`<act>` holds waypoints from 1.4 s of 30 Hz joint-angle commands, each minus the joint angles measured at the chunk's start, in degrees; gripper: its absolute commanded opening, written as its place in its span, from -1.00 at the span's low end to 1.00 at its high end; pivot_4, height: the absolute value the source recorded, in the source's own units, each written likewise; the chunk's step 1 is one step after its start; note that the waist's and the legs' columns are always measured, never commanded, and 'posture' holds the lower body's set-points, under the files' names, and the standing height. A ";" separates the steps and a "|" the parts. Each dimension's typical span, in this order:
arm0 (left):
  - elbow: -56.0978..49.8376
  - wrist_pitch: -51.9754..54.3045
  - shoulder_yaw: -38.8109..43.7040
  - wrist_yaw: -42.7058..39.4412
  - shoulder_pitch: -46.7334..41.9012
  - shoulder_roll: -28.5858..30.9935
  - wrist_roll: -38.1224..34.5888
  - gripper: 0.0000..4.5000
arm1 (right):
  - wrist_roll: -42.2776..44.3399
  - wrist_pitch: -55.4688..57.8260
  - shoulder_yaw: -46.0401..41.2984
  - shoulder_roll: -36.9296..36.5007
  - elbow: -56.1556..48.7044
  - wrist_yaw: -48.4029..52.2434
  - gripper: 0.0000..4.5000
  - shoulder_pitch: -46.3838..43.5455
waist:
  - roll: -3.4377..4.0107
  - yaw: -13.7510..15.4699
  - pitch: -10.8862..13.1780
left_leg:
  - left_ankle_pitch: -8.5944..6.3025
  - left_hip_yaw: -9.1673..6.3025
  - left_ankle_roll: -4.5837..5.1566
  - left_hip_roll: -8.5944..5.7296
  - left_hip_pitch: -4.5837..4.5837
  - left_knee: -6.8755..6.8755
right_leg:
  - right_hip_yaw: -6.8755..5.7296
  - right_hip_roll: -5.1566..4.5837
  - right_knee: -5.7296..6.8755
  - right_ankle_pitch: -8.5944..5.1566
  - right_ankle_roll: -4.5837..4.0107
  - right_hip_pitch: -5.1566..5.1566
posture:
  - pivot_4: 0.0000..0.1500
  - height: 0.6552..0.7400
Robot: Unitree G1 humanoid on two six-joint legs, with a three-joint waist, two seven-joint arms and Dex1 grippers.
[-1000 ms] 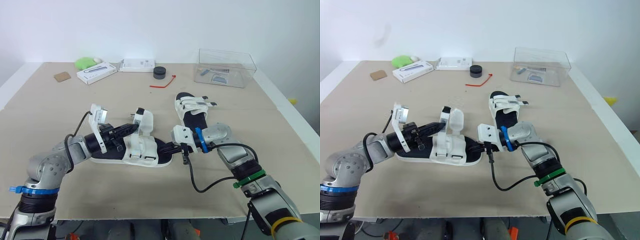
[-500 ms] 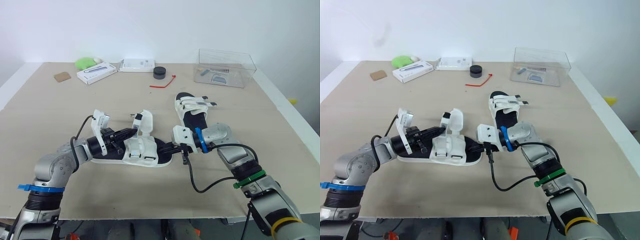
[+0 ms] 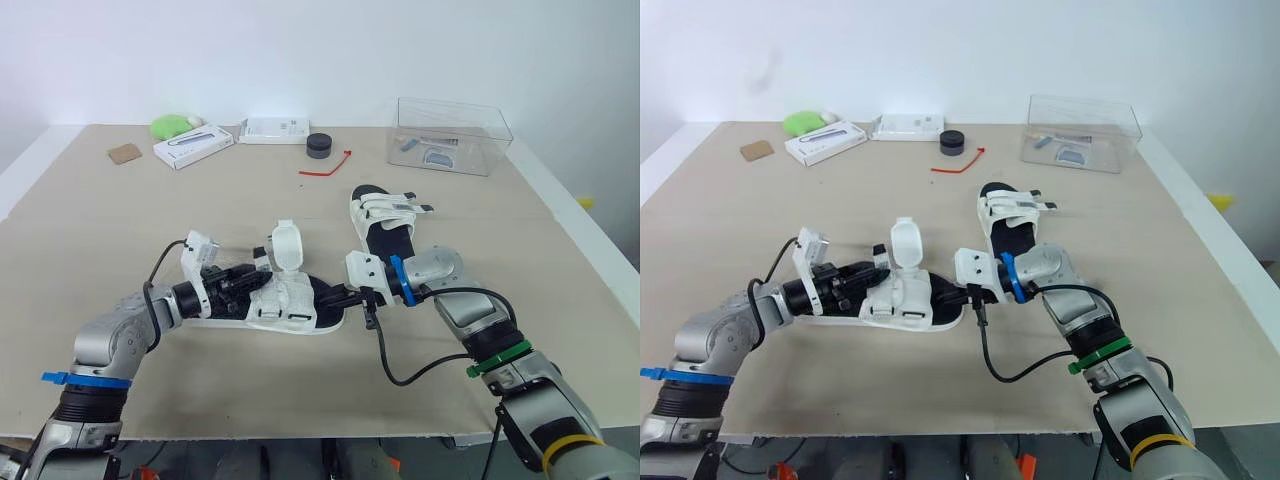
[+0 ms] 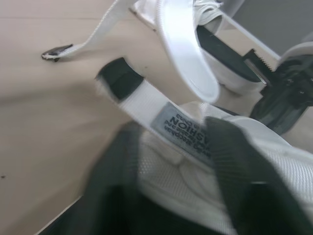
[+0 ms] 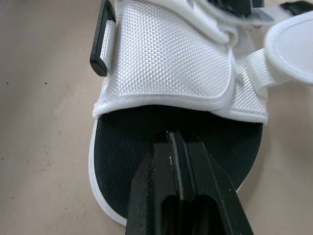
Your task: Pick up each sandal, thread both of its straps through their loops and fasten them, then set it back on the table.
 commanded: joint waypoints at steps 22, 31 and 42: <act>8.77 5.69 -2.97 -12.21 -14.79 2.76 2.65 -0.24 | -2.90 -0.03 1.21 -0.77 2.16 -0.66 -1.00 1.55 | -0.16 -0.15 0.04 | -0.01 -0.03 -0.02 0.01 -0.11 -0.04 | -0.02 0.07 -0.01 -0.03 -0.01 -0.09 | 1.00 1.00; 13.57 6.25 -8.51 -16.11 -17.50 3.36 8.53 -0.97 | -3.01 0.25 0.97 -1.11 1.39 -1.04 -1.00 2.04 | -0.17 -0.14 0.04 | -0.02 -0.01 -0.02 -0.01 -0.16 -0.04 | -0.02 0.04 -0.02 -0.04 0.02 -0.13 | 1.00 1.00; 22.55 3.72 -9.84 -15.50 -19.81 3.97 15.88 -0.97 | -2.90 0.62 1.00 -1.27 0.84 -1.51 -1.00 2.38 | -0.17 -0.12 0.02 | -0.02 -0.02 -0.01 -0.01 -0.12 -0.03 | -0.03 0.04 -0.01 -0.04 0.02 -0.10 | 1.00 1.00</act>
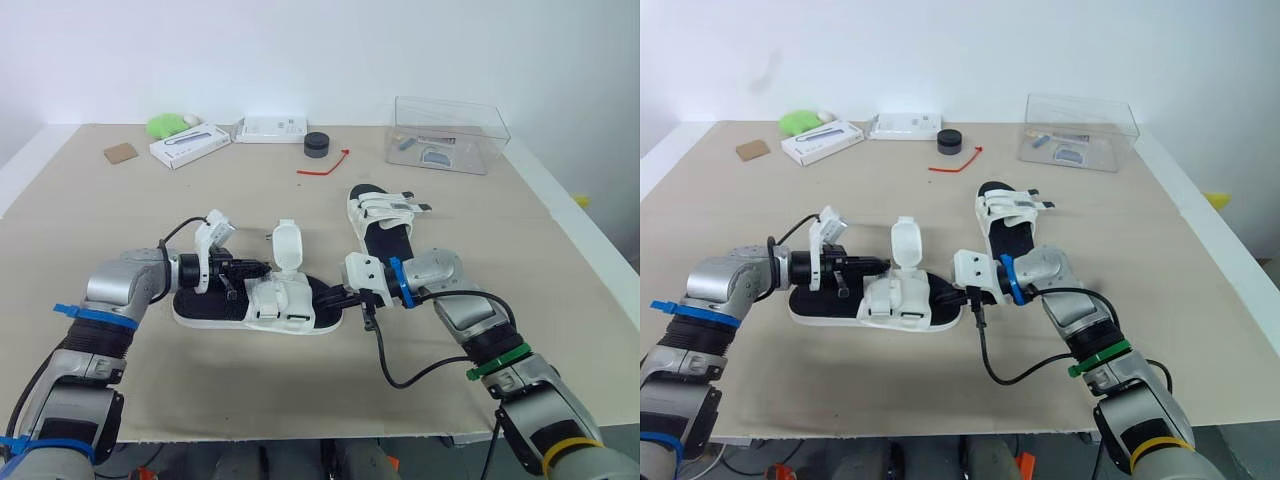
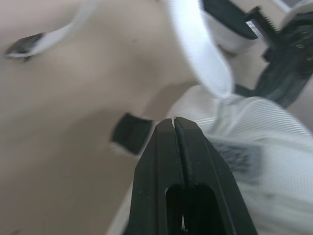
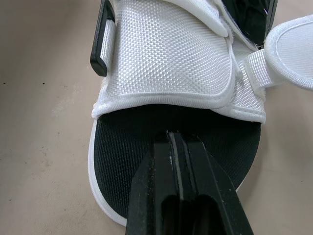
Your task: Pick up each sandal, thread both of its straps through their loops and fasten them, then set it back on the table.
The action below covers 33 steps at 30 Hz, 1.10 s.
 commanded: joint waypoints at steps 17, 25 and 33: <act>8.54 2.85 8.35 1.95 -10.38 -4.59 -1.88 -0.97 | -3.03 1.10 1.09 -1.19 2.39 -0.41 -1.00 1.01 | -0.02 -0.03 0.00 | 0.01 -0.04 0.00 -0.01 -0.23 0.07 | -0.02 0.00 0.00 0.05 0.02 -0.13 | 1.00 1.00; 6.25 17.85 10.29 0.21 -11.45 -5.41 -8.85 -0.16 | -2.92 1.46 0.79 -1.36 1.87 -1.01 -1.00 1.42 | -0.03 -0.05 0.00 | 0.01 -0.05 -0.01 -0.01 -0.22 0.08 | -0.02 0.01 0.01 0.05 0.04 -0.13 | 1.00 1.00; 10.03 19.54 10.88 1.92 -13.74 -8.02 -9.05 0.98 | -2.94 1.56 0.60 -1.53 1.75 -1.31 -1.00 1.66 | -0.03 -0.05 0.00 | 0.03 -0.10 -0.03 -0.01 -0.23 0.09 | -0.01 0.01 0.01 0.05 0.03 -0.13 | 1.00 1.00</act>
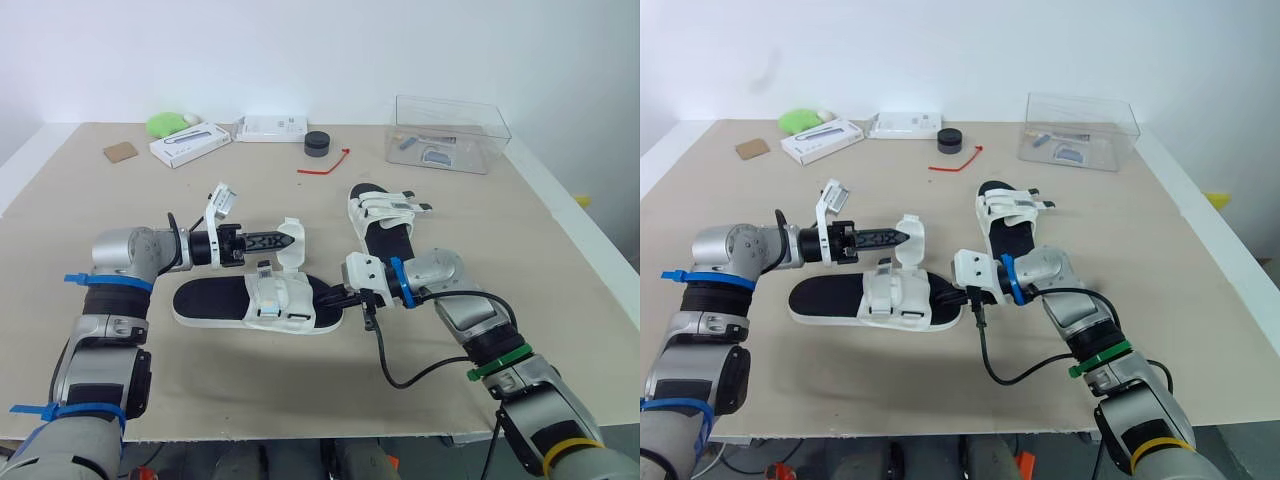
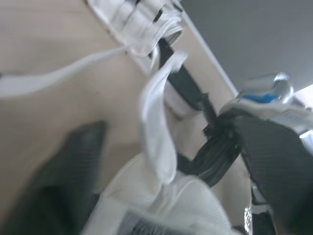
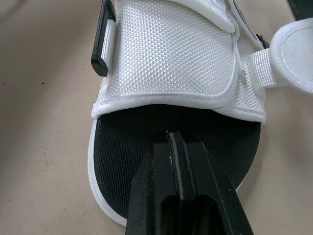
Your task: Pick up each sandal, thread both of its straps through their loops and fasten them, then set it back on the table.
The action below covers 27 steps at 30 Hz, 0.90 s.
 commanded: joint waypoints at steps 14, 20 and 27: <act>25.81 -9.71 10.23 7.01 -15.70 -9.02 0.19 0.98 | -2.88 1.97 0.64 -1.76 1.34 -1.58 -1.00 1.66 | -0.04 -0.05 0.02 | 0.03 0.03 -0.03 -0.10 -0.02 0.05 | -0.02 0.01 -0.01 0.06 0.03 0.00 | 1.00 1.00; 31.20 -15.16 12.01 8.90 -17.94 -9.70 1.86 0.98 | -2.85 2.30 0.50 -2.21 0.51 -1.74 -1.00 2.13 | -0.04 -0.02 0.03 | 0.03 0.01 -0.03 -0.08 -0.04 0.04 | -0.03 -0.04 -0.01 0.06 0.05 -0.01 | 1.00 1.00; 32.04 -24.03 9.98 5.92 -17.50 -10.14 5.83 -0.03 | -3.03 2.06 0.60 -2.78 0.30 -1.64 -1.00 2.16 | -0.05 -0.01 0.03 | 0.03 0.05 -0.04 -0.11 -0.07 0.05 | -0.03 -0.08 -0.02 0.08 0.10 -0.02 | 1.00 1.00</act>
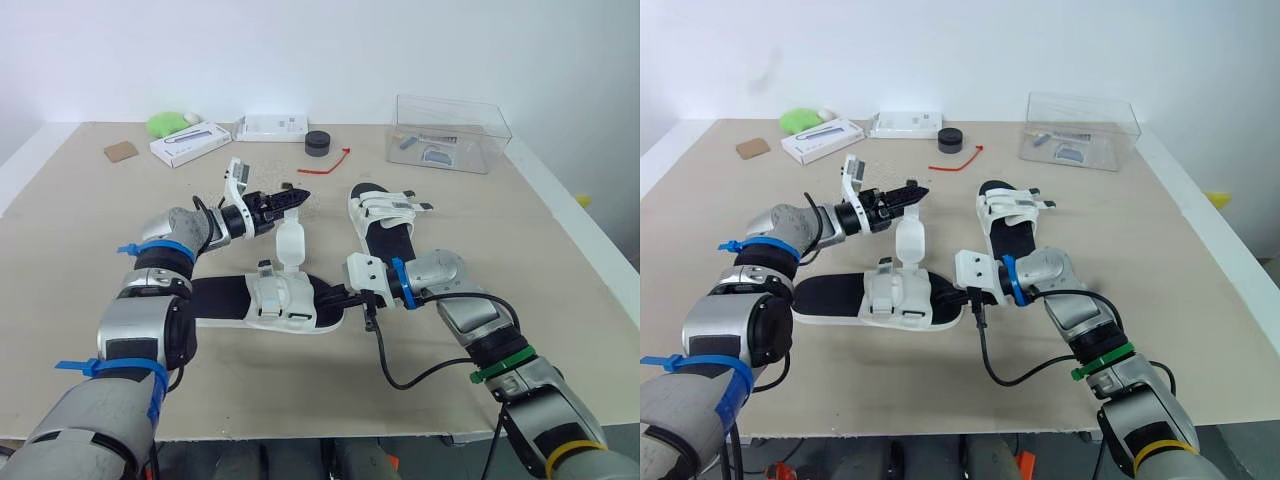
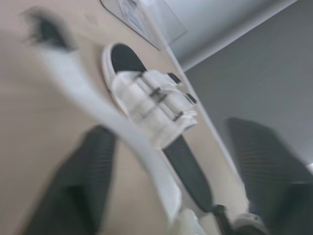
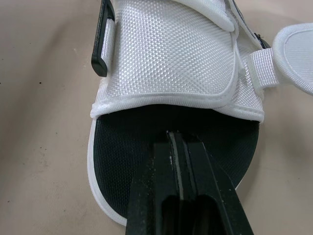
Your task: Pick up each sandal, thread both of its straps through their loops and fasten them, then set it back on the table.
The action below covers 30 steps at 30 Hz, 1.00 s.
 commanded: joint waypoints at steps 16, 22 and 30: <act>-26.96 -37.71 -17.06 -13.50 12.62 2.67 18.41 -0.99 | -3.24 1.30 0.99 -1.96 1.72 -0.57 -1.00 1.56 | 0.01 0.04 0.00 | 0.00 0.04 0.00 0.02 -0.01 -0.01 | 0.06 -0.02 -0.01 0.05 -0.04 -0.01 | 1.00 1.00; -46.28 -78.65 -26.20 -20.00 25.70 15.44 30.39 -0.99 | -3.19 1.36 0.91 -2.47 1.48 -0.50 -1.00 1.95 | 0.02 0.17 -0.01 | -0.02 0.06 -0.02 0.07 0.02 -0.06 | 0.21 -0.06 -0.02 0.18 -0.38 -0.03 | 1.00 1.00; -41.07 -111.57 -29.38 -12.75 25.48 21.03 38.77 -0.99 | -3.44 0.62 1.50 -1.95 2.83 -0.19 -1.00 1.17 | 0.03 0.38 -0.02 | 0.16 0.28 0.29 -0.02 0.04 0.00 | 0.05 -0.60 -0.12 0.06 -0.17 0.08 | 1.00 1.00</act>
